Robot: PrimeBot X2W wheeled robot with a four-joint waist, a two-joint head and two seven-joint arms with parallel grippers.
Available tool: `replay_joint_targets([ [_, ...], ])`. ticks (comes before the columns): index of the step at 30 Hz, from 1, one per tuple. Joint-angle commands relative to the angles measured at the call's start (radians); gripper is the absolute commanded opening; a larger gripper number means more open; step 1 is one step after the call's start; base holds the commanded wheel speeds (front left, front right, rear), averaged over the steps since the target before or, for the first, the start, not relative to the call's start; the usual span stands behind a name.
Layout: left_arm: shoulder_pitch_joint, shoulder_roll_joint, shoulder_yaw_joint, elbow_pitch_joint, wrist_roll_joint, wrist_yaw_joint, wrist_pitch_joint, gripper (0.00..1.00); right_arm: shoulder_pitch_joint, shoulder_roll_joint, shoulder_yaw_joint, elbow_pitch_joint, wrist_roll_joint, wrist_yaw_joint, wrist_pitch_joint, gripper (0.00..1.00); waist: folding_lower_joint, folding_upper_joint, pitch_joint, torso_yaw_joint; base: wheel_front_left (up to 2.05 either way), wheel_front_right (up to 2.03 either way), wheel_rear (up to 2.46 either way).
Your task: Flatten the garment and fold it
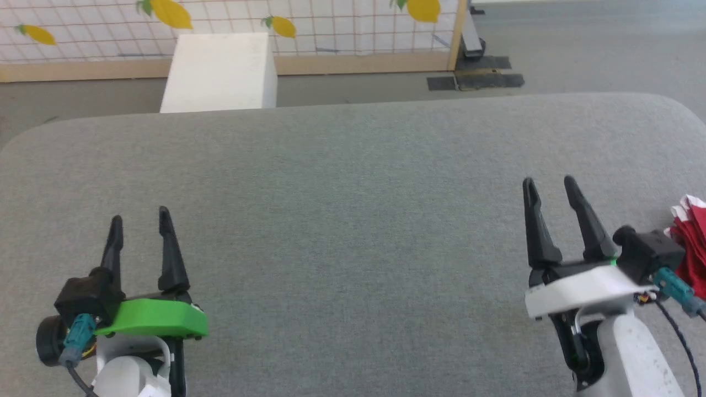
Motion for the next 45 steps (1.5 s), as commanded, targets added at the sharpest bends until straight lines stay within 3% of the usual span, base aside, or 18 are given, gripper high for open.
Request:
replay_joint_targets([
  [1, -0.018, -0.010, -0.006, 0.012, -0.007, -0.009, -0.006, 1.00, 0.025, 0.000, -0.002, 0.005, 0.016, -0.002, -0.009, 1.00, 0.0001, 0.0000, -0.027, 0.029, 0.00, 0.00, 0.00],
  [15, -0.016, -0.018, -0.069, 0.150, 0.005, -0.048, -0.018, 1.00, 0.155, 0.001, -0.008, -0.035, -0.019, -0.002, -0.013, 1.00, 0.0001, 0.0000, -0.033, 0.034, 0.00, 0.00, 0.00],
  [26, 0.011, -0.037, -0.100, 0.155, 0.030, -0.050, -0.022, 1.00, 0.168, 0.001, 0.008, -0.053, -0.072, -0.002, -0.013, 1.00, 0.0001, 0.0000, -0.027, 0.024, 0.00, 0.00, 0.00],
  [27, 0.003, -0.032, -0.104, 0.152, 0.019, -0.050, -0.012, 0.00, 0.160, 0.000, 0.005, -0.049, -0.066, 0.000, -0.007, 0.00, 0.0001, 0.0000, -0.026, 0.024, 0.00, 0.00, 0.00],
  [45, 0.013, -0.036, -0.100, 0.128, 0.044, -0.050, 0.020, 0.00, 0.166, 0.000, -0.001, -0.067, -0.092, 0.000, 0.025, 0.00, 0.0001, 0.0000, -0.033, 0.022, 0.00, 0.00, 0.00],
])
